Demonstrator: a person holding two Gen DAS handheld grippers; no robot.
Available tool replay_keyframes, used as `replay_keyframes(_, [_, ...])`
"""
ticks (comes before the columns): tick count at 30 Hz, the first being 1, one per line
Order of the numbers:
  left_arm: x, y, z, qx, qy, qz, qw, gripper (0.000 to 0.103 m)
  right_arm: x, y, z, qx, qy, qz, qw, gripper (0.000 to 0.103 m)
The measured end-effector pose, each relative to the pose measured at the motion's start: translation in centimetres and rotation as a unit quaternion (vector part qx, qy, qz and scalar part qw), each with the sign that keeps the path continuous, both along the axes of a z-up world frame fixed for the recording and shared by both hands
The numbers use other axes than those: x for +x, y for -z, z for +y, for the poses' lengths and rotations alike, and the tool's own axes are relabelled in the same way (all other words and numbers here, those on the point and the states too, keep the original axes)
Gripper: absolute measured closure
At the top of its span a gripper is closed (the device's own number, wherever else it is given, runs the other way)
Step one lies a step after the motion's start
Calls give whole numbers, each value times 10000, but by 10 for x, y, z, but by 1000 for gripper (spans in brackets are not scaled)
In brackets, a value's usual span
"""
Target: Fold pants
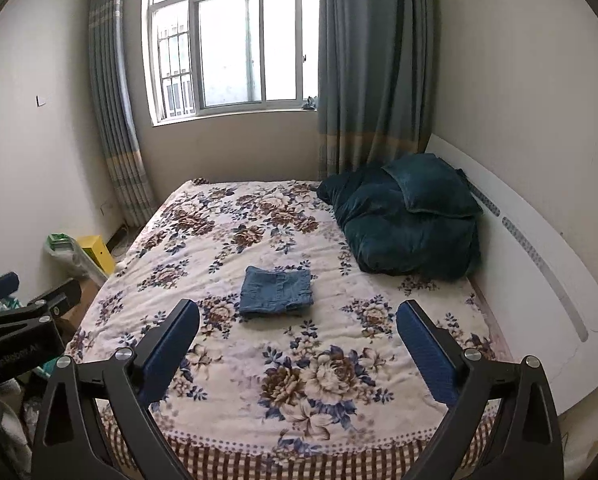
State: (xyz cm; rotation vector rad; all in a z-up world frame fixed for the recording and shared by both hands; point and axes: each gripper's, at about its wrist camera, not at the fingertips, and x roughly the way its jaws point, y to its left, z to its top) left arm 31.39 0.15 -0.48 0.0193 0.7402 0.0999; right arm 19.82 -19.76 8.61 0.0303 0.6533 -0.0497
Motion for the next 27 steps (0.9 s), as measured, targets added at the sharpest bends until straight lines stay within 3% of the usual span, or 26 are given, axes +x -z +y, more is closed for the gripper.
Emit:
replay_keyframes(10, [29, 7, -3, 16, 36, 260, 9997, 0, 47, 4, 4, -25, 45, 263, 9996, 2])
replay_keyframes(27, [39, 3, -5, 91, 46, 131, 9999, 0, 60, 7, 13, 20, 22, 284, 9996, 2])
